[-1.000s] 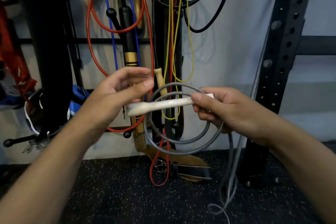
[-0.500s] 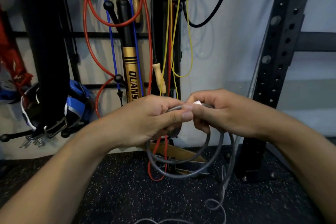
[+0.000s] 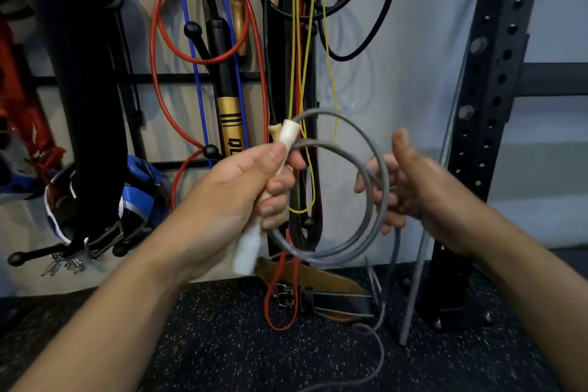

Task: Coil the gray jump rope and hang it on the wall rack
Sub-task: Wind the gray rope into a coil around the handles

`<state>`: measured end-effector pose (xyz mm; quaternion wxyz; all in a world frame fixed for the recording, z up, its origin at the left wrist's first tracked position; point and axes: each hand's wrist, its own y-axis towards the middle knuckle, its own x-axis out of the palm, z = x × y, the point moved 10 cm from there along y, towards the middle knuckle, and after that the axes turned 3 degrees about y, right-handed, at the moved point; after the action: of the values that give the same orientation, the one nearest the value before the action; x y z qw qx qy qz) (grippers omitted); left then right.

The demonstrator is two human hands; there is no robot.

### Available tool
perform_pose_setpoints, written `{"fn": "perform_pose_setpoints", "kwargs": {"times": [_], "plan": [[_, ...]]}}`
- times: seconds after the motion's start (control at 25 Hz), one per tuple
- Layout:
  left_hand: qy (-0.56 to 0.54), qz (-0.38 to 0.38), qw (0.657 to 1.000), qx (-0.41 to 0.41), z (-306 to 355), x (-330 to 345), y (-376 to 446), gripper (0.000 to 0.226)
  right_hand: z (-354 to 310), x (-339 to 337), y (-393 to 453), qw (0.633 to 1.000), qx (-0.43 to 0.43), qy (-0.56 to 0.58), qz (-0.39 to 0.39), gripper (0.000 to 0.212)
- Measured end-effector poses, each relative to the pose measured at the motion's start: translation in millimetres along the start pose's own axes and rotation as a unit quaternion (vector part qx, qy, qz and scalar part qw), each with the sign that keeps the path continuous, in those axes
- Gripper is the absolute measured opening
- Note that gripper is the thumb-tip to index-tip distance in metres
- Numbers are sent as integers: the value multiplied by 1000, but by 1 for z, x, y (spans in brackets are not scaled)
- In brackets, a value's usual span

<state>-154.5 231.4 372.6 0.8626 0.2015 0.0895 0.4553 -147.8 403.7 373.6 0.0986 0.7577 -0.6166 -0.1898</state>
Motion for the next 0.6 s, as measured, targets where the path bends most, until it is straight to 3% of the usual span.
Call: {"fn": "perform_pose_setpoints", "kwargs": {"times": [0.2,0.32,0.4,0.48,0.6], "plan": [[-225,152,957,98,0,-9,3,26,22,59,-1,990,22,105,-87,102],[-245,222,934,136,-1,-19,-3,25,27,83,-3,992,17,97,-82,69],[-193,253,939,131,-9,-17,-7,31,28,86,-4,994,14,101,-42,48],[-120,275,947,115,-17,-14,-10,47,33,70,-3,987,28,151,45,39],[-71,244,961,108,-26,-8,-7,53,35,41,-3,972,44,187,137,31]]}}
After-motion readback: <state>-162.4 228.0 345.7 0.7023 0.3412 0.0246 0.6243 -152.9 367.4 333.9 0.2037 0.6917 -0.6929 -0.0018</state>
